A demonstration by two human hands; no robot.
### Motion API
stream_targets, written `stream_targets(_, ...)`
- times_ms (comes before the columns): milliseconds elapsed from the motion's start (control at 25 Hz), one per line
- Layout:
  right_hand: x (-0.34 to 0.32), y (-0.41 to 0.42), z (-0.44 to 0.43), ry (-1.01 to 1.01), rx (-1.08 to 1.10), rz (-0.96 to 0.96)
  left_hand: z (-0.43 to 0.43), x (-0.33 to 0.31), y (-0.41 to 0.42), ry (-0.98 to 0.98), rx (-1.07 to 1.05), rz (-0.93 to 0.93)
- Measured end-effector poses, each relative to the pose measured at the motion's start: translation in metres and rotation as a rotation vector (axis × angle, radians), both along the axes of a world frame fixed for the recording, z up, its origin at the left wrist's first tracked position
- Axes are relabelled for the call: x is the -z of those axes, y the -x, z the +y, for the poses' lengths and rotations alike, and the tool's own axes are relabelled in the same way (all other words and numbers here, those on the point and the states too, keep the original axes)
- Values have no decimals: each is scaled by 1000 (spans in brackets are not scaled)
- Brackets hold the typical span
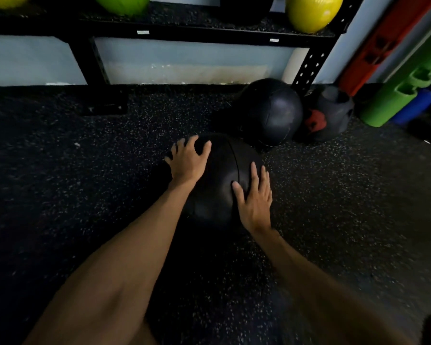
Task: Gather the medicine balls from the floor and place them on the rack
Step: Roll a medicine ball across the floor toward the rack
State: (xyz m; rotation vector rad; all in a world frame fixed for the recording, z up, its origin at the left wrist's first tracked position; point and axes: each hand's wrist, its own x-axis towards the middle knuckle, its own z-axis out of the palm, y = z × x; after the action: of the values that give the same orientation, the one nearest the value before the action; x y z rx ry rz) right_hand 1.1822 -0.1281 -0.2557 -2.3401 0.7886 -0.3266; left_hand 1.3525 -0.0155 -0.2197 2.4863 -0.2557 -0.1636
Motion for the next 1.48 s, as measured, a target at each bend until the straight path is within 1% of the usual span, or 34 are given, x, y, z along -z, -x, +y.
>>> stream_targets(120, -21, -55, -7, -13, 28, 64, 37, 21, 24, 16, 111, -253)
stream_targets(160, -29, -75, -13, -30, 32, 100, 43, 28, 37, 22, 142, -311)
stream_targets(240, -46, -111, -20, -85, 20, 144, 49, 36, 44, 31, 157, -323)
stream_targets(280, -50, -120, -23, -91, 3, 111, 48, 34, 35, 46, 138, -286)
stream_targets(320, -48, -122, -24, -61, -25, 30, 44, 29, 20, 58, 109, -228)
stream_targets(400, -31, -105, -16, 47, -110, -158, 36, 20, -14, 74, 35, -85)
stream_targets(440, -19, -92, -10, 72, -141, -194, 31, 14, -32, 102, -18, -5)
stream_targets(520, 3, -80, -5, 10, -166, -165, 22, 3, -66, 165, -157, 154)
stream_targets(600, 6, -106, -12, -19, -176, -150, 19, -6, -89, 177, -228, 234)
stream_targets(640, 5, -127, -15, -1, -177, -142, 20, -5, -92, 181, -229, 224)
stream_targets(720, -8, -178, -23, -1, -172, -114, 25, 7, -81, 160, -166, 94)
stream_targets(800, -25, -230, -39, -92, -153, -77, 25, 27, -56, 120, -63, -13)
stream_targets(880, -36, -267, -54, -131, -193, -64, 18, 35, -65, 128, -59, 5)
stream_targets(960, -28, -276, -66, -105, -260, -107, 7, 26, -107, 129, -109, 56)
stream_targets(1040, -4, -266, -72, -114, -295, -143, -6, 14, -146, 63, -133, 82)
stream_targets(1160, 21, -264, -85, -193, -258, -142, -35, 2, -184, 15, -115, 103)
stream_targets(1240, 16, -285, -102, -233, -212, -123, -49, -3, -195, 17, -45, 45)
stream_targets(1360, 8, -313, -126, -250, -180, -61, -56, 7, -189, 19, 53, -113)
stream_targets(1440, 8, -325, -133, -250, -170, -42, -61, 22, -173, -23, 40, -187)
stream_targets(1480, 8, -327, -132, -250, -162, -36, -61, 26, -170, -42, 27, -185)
